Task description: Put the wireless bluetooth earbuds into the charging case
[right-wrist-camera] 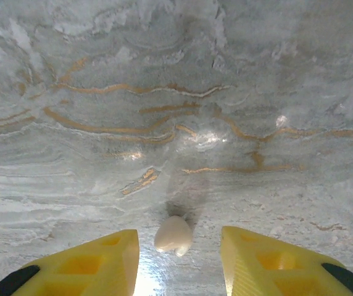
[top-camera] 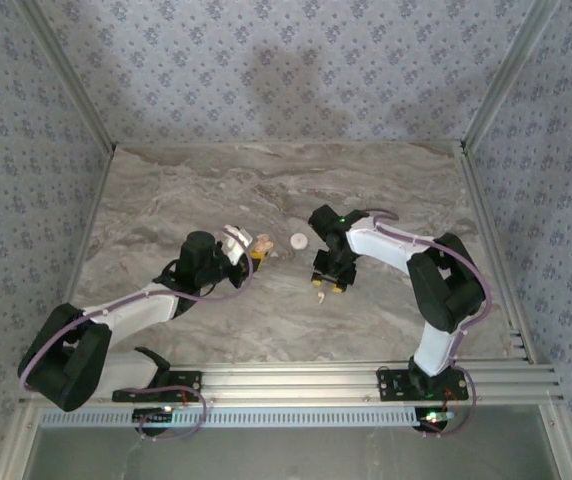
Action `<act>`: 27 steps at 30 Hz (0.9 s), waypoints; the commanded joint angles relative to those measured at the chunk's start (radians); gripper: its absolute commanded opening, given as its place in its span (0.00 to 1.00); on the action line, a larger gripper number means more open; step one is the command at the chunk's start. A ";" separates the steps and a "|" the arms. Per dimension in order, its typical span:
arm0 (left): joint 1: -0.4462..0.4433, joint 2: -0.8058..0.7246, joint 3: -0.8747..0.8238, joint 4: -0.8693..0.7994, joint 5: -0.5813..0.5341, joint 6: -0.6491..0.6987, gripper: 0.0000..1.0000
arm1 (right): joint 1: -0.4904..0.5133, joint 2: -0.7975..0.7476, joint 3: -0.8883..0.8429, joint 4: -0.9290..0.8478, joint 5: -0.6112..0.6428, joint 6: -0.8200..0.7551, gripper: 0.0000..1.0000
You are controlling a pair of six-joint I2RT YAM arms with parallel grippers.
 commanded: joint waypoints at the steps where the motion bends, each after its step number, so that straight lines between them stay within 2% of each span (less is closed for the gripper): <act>1: -0.004 -0.028 0.007 -0.002 0.005 0.005 0.11 | 0.018 0.034 0.051 -0.048 -0.005 -0.009 0.42; 11: -0.003 -0.039 0.003 -0.009 -0.001 0.009 0.11 | 0.050 0.111 0.110 -0.131 0.024 -0.054 0.41; 27: -0.003 -0.042 0.004 -0.014 0.000 0.006 0.11 | 0.062 0.134 0.088 -0.130 0.017 -0.052 0.39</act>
